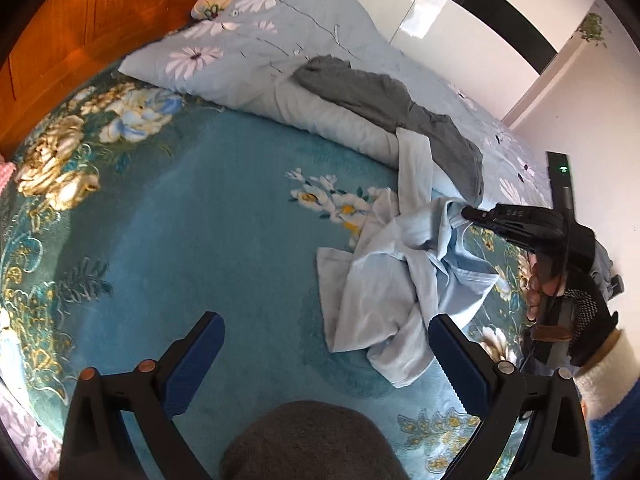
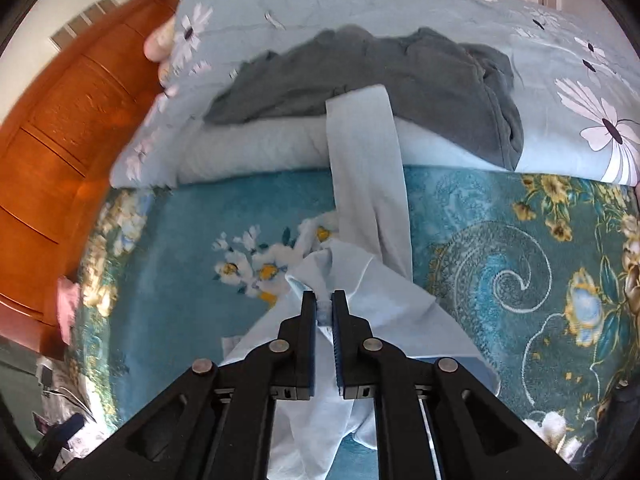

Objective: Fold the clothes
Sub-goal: 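Grasp the T-shirt edge with the left tool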

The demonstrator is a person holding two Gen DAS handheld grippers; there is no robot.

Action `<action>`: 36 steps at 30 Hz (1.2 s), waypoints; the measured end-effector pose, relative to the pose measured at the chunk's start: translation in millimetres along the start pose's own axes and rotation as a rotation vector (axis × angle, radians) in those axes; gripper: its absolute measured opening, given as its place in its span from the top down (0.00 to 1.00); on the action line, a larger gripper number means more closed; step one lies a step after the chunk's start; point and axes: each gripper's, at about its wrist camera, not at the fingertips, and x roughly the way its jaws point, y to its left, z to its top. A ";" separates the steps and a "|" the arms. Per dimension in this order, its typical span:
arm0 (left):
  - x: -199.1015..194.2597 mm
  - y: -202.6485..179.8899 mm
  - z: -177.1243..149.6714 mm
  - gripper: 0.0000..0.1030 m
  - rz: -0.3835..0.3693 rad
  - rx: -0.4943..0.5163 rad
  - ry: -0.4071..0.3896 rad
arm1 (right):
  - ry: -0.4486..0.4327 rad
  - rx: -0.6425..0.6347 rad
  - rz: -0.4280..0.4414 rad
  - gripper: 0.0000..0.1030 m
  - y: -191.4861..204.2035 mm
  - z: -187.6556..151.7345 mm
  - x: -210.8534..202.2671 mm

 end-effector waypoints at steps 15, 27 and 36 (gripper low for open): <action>109.2 -102.6 35.3 0.01 -0.056 0.175 0.178 | -0.059 0.290 0.071 0.57 -102.9 -114.6 -25.5; 194.9 -125.7 8.9 0.40 -0.040 0.202 0.339 | -0.061 0.388 0.103 0.57 -118.1 -113.5 -7.7; 187.4 -112.5 12.1 0.90 -0.013 0.167 0.318 | -0.034 0.359 0.108 0.57 -102.0 -100.5 4.0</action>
